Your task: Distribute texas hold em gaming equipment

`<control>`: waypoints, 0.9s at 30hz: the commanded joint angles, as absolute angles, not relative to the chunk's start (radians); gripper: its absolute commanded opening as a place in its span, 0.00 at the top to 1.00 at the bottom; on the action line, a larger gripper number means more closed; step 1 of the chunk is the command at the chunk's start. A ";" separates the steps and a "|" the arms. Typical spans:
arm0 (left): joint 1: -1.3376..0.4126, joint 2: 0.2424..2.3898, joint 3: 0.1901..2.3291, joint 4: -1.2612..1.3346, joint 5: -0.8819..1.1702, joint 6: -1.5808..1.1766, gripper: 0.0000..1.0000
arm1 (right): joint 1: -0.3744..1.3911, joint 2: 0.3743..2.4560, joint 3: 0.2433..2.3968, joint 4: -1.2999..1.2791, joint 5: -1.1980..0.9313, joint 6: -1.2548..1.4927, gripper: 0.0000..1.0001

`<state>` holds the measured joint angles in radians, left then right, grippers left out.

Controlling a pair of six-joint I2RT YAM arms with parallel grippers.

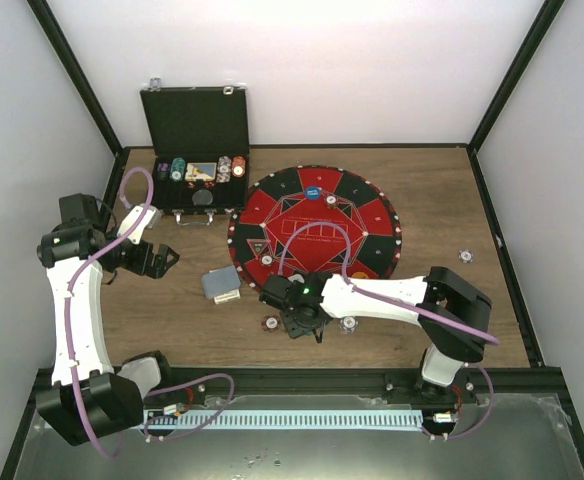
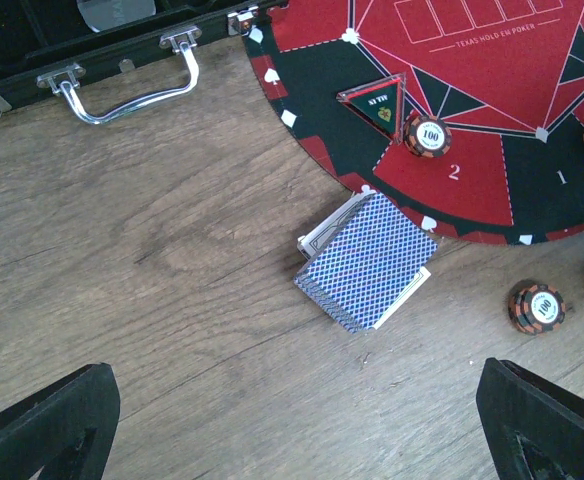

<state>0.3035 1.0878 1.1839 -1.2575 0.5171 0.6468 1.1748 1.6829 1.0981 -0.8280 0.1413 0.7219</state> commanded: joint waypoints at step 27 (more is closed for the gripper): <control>0.309 1.086 1.210 -1.248 0.551 0.642 0.00 | 0.946 1.822 1.533 -0.934 0.219 0.522 0.85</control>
